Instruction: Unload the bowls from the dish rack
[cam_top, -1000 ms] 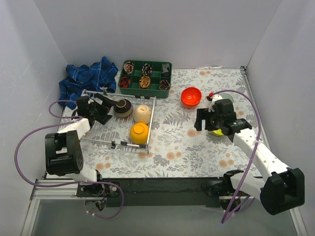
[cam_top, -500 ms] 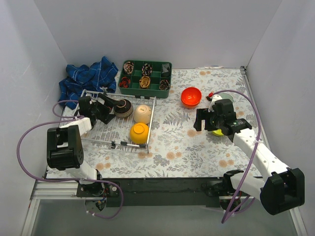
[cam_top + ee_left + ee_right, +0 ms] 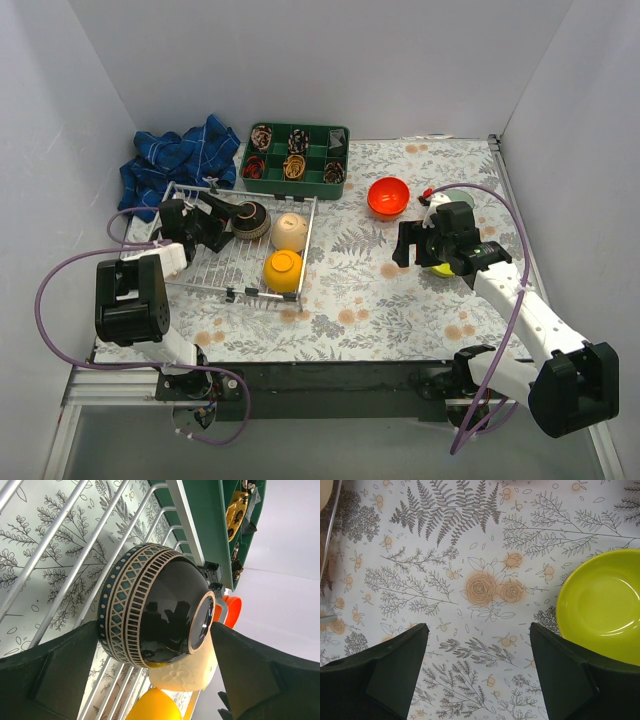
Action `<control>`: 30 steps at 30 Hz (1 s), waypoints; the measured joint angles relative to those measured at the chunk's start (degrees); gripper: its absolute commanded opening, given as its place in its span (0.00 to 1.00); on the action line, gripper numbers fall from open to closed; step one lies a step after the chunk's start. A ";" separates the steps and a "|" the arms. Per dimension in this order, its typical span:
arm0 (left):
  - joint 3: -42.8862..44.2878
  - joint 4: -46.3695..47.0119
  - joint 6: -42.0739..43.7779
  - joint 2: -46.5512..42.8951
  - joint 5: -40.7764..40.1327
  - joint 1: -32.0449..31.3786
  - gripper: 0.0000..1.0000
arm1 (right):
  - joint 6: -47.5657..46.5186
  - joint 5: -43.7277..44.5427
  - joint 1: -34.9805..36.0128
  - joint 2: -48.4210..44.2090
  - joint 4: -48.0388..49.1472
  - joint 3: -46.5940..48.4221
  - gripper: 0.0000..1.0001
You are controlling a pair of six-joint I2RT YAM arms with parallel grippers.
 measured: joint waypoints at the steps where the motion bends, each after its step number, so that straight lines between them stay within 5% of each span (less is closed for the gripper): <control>1: -0.15 0.22 -0.02 -0.02 0.00 0.00 0.86 | 0.02 -0.04 0.00 -0.04 0.00 0.00 0.91; 15: -1.88 1.09 0.07 -1.68 -1.31 0.00 0.54 | 0.26 -0.79 0.00 -1.51 -0.13 -1.81 0.90; 30: 2.32 -10.14 5.88 -7.48 -4.50 0.00 0.28 | 0.42 -2.71 0.00 -5.49 -0.28 -1.84 0.88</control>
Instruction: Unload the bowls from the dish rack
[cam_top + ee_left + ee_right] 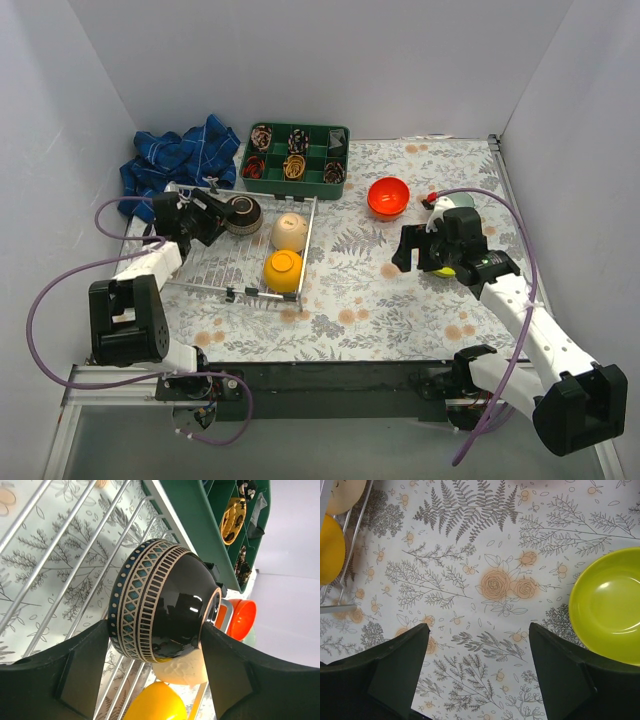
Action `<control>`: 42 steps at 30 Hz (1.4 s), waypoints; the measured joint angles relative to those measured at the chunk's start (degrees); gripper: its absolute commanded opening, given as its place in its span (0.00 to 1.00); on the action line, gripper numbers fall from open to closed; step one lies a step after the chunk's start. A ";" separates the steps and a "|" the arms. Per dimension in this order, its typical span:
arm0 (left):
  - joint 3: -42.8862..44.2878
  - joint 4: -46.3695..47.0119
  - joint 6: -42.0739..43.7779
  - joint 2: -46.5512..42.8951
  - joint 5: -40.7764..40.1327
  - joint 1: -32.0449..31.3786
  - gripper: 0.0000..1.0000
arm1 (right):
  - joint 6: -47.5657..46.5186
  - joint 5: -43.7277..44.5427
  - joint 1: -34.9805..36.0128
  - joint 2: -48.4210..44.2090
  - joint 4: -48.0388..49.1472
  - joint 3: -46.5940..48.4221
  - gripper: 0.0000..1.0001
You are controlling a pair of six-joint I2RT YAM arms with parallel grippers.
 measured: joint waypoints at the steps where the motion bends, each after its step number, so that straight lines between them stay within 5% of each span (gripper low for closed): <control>1: 0.55 -0.87 0.79 -0.22 -0.31 0.00 0.27 | -0.07 -0.46 0.00 -0.09 -0.13 0.00 0.88; 14: 11.93 -14.49 20.06 -4.48 -4.94 -2.93 0.26 | -2.45 -10.01 0.15 0.28 -2.93 2.29 0.88; 24: 21.33 -20.76 39.65 -6.40 -9.90 -17.51 0.26 | -3.76 -16.57 1.62 1.86 -3.50 8.70 0.87; 42: 22.08 -21.94 70.29 -11.39 -16.02 -44.98 0.31 | -4.81 -28.92 3.15 3.58 -4.17 15.08 0.87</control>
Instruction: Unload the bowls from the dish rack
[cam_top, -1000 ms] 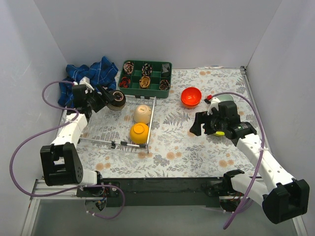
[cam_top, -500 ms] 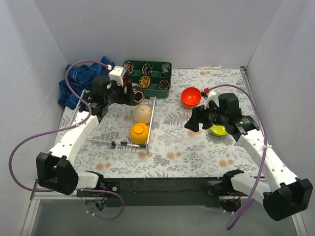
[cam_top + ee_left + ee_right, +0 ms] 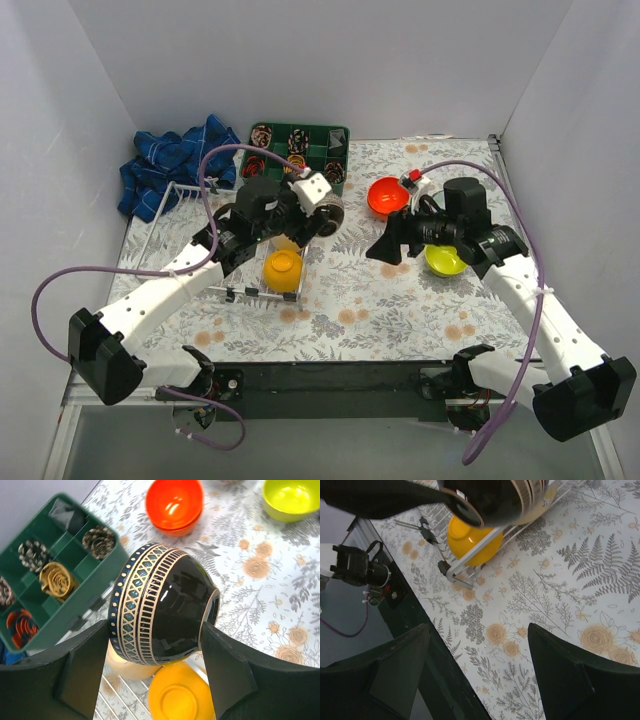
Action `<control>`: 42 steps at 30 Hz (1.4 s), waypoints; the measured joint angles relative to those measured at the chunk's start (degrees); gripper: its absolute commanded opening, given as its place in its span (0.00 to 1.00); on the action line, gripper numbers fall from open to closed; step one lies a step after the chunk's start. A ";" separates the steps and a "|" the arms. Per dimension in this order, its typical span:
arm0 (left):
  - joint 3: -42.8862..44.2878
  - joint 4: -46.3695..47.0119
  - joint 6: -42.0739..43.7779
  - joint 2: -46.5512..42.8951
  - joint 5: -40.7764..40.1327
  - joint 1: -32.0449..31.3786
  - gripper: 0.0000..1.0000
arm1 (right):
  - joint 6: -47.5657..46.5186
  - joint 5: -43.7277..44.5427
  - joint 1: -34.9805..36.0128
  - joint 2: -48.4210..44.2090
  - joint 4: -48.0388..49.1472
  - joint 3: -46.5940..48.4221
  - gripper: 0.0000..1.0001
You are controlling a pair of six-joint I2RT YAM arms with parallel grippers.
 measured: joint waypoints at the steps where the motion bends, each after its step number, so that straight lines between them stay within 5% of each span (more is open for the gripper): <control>1: 0.00 0.04 1.18 0.09 -0.61 -1.60 0.30 | -0.04 -0.79 0.04 0.61 -0.02 0.66 0.87; 18: -3.93 4.42 18.93 2.43 -12.87 -21.99 0.29 | -9.90 -8.22 0.26 10.82 -5.97 14.05 0.89; 33: -13.22 15.52 30.82 1.38 -19.93 -26.71 0.28 | -17.94 -16.50 0.98 20.61 -14.21 16.20 0.87; 39: -14.73 17.99 31.71 0.37 -20.02 -27.50 0.28 | -19.93 -17.90 1.62 23.10 -15.26 15.98 0.69; 42: -15.85 18.99 31.74 0.17 -20.02 -27.76 0.30 | -21.44 -18.45 2.67 24.55 -15.65 15.98 0.47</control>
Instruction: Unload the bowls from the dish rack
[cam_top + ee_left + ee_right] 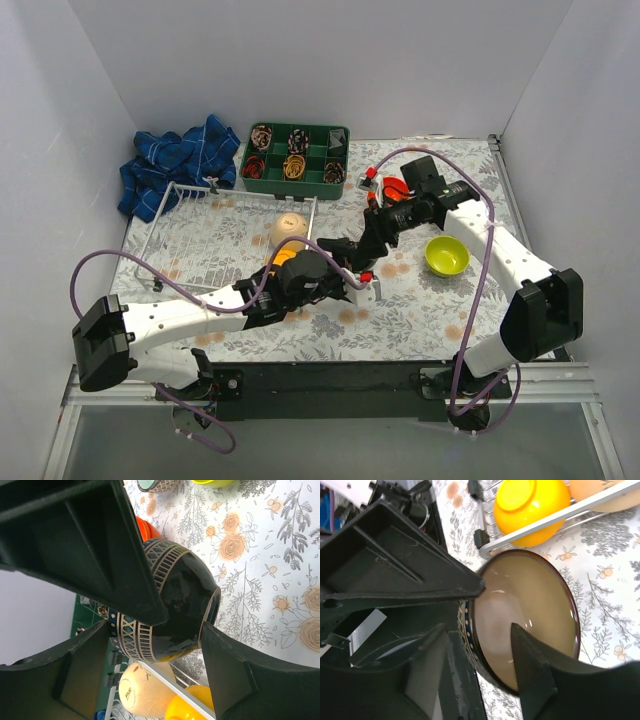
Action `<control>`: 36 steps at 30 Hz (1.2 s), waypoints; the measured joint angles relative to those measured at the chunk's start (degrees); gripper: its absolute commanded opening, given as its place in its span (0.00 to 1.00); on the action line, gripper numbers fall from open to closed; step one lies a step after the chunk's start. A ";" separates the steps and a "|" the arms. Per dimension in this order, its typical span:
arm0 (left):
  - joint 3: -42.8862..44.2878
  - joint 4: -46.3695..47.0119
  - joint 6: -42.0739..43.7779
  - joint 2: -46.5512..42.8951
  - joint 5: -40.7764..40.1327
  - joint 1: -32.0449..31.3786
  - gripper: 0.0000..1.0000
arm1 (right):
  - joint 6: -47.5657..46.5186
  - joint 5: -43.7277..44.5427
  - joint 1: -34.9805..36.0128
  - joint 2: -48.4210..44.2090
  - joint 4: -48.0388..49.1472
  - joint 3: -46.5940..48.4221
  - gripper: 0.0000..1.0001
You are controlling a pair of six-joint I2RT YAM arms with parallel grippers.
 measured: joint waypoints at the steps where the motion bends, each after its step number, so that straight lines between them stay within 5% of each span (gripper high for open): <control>1: -0.35 0.15 -0.02 0.00 0.04 -0.09 0.30 | -0.44 -0.15 0.39 0.46 -0.24 0.00 0.32; 4: -1.25 0.61 -0.07 0.15 0.11 -0.35 0.36 | -1.29 -1.79 1.53 1.29 -1.27 -0.02 0.08; 6: -1.88 1.03 0.04 0.24 -0.07 -0.46 0.44 | -1.33 -1.49 2.29 1.33 -1.64 -0.04 0.01; 11: -2.73 2.54 -1.18 0.28 -0.13 -0.70 0.75 | -0.76 -0.94 2.40 1.38 -2.80 -0.07 0.01; 18: -2.73 3.82 -12.81 -0.44 -2.25 5.03 0.97 | -0.57 10.88 2.29 0.11 -2.80 -0.11 0.01; 36: 3.93 -10.91 -47.45 -5.18 -1.55 26.60 0.98 | 9.42 52.24 3.72 1.77 17.49 -11.04 0.01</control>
